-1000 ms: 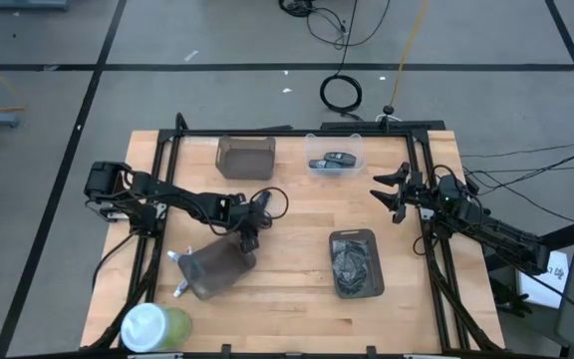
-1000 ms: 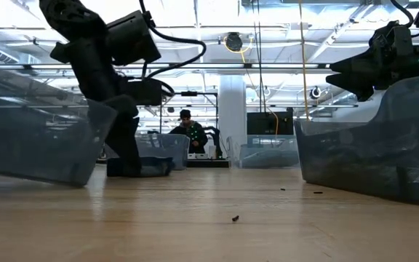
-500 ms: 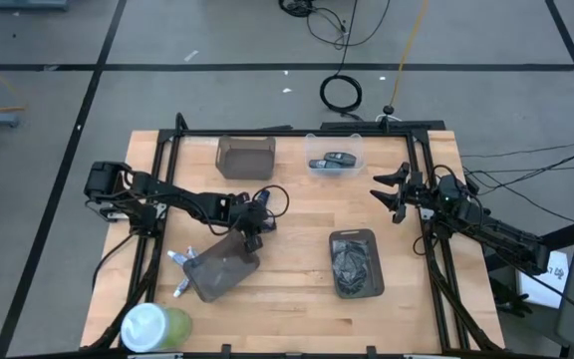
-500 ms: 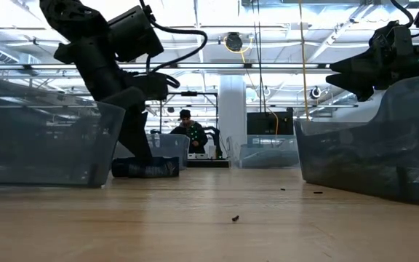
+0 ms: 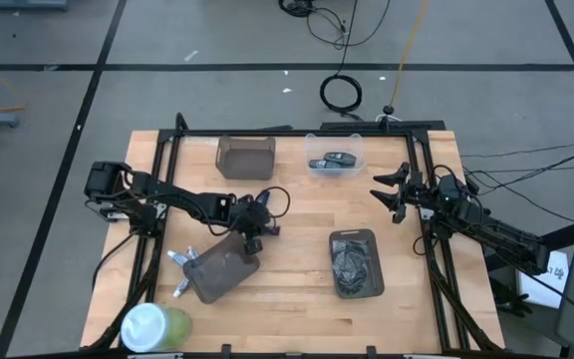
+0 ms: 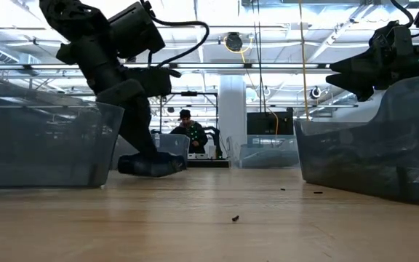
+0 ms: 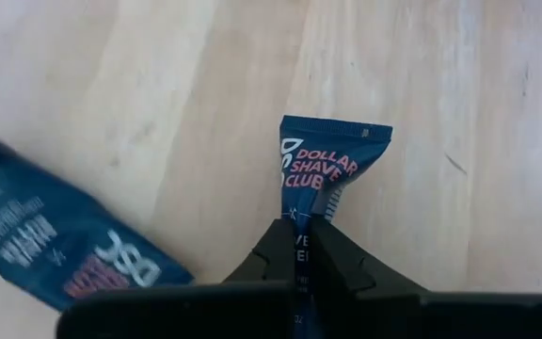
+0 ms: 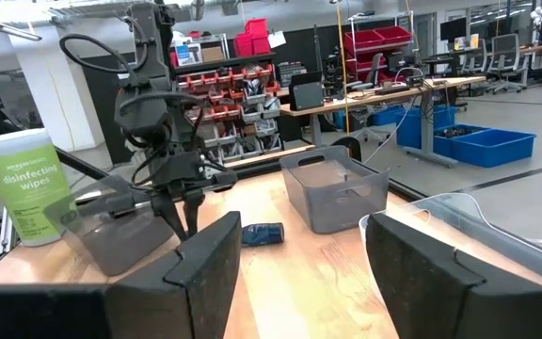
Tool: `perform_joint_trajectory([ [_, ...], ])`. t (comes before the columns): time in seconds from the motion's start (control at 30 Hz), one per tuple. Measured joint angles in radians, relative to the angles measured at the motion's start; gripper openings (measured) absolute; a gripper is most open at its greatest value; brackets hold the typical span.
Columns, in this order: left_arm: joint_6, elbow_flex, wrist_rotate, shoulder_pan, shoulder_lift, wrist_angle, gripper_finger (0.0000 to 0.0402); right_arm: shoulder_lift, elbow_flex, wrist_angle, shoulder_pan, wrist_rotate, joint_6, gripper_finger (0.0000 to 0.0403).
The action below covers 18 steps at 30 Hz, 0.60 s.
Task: Pick & Place Travel size toiletries
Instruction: Put the bottom blue shave cream into the top black bin
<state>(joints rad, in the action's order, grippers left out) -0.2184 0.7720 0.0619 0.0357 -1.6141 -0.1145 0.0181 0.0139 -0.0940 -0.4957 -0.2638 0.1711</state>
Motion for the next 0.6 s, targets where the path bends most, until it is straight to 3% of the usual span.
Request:
perform_joint_trajectory([
  [0.4,0.158,0.000,0.079,-0.003,0.011,0.206,0.0003,0.000,0.000,0.000,0.000,0.000,0.000,0.0219],
  [0.6,0.213,0.000,0.099,-0.002,0.102,0.238,0.0002,0.000,0.000,0.000,0.000,0.000,0.000,0.0216],
])
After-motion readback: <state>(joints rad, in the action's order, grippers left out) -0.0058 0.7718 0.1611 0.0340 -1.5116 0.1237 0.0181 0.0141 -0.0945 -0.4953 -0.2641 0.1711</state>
